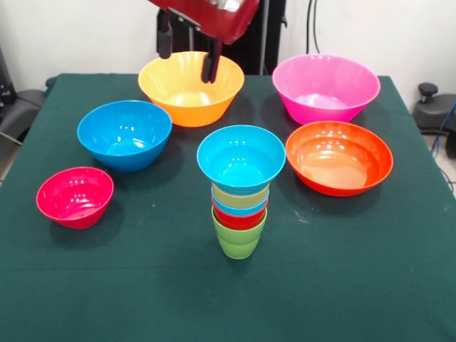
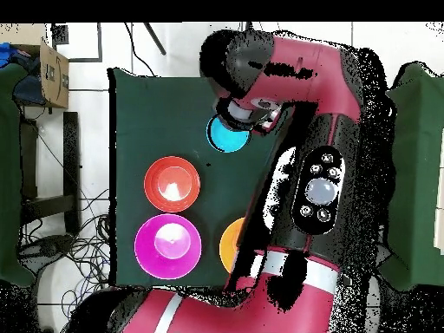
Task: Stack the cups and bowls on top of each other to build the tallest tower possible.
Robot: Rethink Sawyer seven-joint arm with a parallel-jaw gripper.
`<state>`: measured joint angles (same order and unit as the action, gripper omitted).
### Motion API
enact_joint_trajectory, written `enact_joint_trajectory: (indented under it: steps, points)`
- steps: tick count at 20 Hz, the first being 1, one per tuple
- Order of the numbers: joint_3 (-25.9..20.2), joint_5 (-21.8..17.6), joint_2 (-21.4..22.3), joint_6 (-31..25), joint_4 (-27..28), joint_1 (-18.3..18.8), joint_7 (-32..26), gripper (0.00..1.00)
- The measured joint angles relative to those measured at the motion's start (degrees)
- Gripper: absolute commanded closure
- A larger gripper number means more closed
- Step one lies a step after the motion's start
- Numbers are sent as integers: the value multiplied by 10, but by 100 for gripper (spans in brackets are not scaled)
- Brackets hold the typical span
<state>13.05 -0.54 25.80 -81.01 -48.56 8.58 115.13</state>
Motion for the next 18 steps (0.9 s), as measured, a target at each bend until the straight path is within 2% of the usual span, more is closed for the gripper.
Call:
enact_joint_trajectory:
  steps: [18]
  points:
    - [3, 7, -2, -11, 4, -45, 1, 0]
